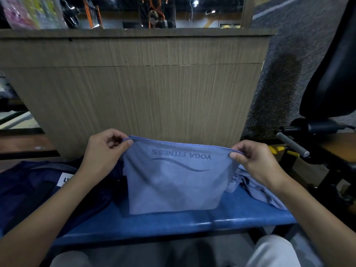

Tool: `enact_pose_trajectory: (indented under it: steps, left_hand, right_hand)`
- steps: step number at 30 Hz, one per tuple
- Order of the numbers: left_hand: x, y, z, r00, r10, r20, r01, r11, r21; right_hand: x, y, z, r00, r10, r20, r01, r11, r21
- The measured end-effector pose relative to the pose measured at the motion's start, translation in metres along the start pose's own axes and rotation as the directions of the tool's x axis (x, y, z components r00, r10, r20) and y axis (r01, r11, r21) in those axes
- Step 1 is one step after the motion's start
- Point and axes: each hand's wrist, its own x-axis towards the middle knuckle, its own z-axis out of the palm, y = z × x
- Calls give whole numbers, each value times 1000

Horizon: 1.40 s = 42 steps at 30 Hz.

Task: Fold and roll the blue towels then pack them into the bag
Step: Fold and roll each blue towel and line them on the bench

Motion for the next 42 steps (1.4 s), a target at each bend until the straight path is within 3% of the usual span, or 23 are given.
enact_pose_trajectory:
  steps: [4,9,16,21,29,33,42]
  left_hand:
    - [1,4,-3,1000,-16,12,17,1000,-25]
    - [4,3,-8,999,-27,30,28,1000,-12]
    - [4,5,-8,996,-66,60,69,996,-51]
    - [5,9,-10,992,-34,126,24,996,80]
    - [9,13,-13,987,-97,128,99,995,-10]
    - [9,17,-10,967,-219,130,243,945,-218]
    - [9,27,-10,930,-330,161,367,849,-380]
  right_hand:
    - [0,-8,0,999,42,-28,-35,976,214]
    - [1,-14,0,996,90,-15,-80,939,333]
    - [9,-10,-3,991,100,93,-116,977,179]
    - [13,-21,-3,999,38,14,-39,991,128]
    - [23,-31,-9,992,127,-24,-109,922,371]
    - [28,-36,-10,978,202,-44,-154,855,496]
    - [28,-42,-14,960,280,-5,-257,886,386]
